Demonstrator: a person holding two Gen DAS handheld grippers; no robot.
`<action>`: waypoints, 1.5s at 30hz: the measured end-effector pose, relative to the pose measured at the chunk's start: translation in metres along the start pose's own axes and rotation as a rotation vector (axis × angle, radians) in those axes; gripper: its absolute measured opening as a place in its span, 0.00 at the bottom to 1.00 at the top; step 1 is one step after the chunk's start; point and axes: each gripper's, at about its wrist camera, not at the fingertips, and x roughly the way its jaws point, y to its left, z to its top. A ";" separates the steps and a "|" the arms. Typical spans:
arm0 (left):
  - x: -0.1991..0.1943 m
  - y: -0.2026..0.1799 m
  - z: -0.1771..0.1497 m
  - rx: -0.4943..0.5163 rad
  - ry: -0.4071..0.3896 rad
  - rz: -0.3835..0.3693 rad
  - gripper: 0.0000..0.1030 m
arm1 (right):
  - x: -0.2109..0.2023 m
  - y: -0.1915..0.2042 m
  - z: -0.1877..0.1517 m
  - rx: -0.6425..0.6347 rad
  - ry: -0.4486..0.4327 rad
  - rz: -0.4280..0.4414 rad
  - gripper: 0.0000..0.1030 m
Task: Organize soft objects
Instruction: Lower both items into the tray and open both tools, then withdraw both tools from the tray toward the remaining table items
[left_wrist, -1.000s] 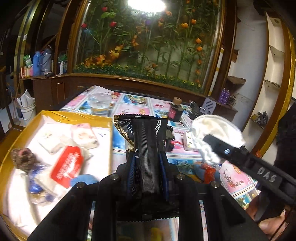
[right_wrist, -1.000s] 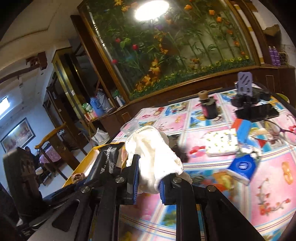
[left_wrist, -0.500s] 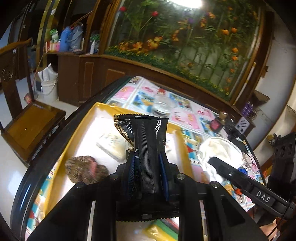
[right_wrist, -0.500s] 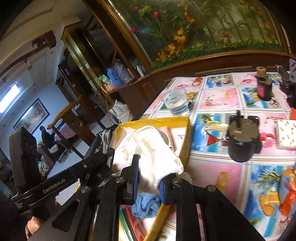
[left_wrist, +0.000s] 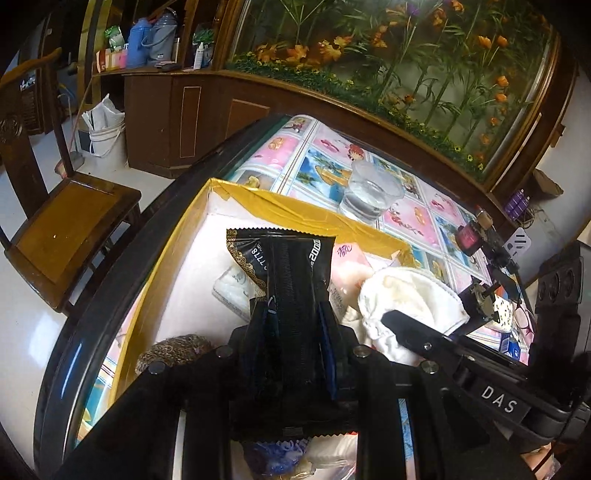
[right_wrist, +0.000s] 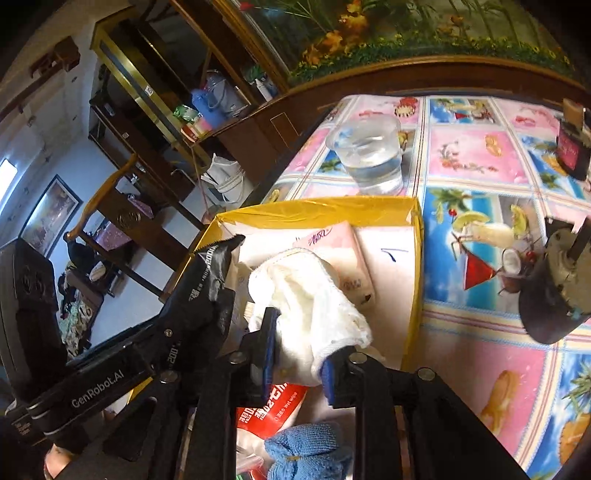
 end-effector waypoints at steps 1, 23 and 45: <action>0.001 0.001 0.000 0.001 0.004 0.002 0.27 | 0.000 0.000 -0.001 0.004 -0.003 0.005 0.33; -0.036 -0.045 -0.026 0.013 -0.057 -0.039 0.55 | -0.092 -0.039 -0.036 0.035 -0.112 0.105 0.57; 0.030 -0.273 -0.106 0.277 0.132 -0.224 0.81 | -0.260 -0.261 -0.064 0.346 -0.384 -0.129 0.56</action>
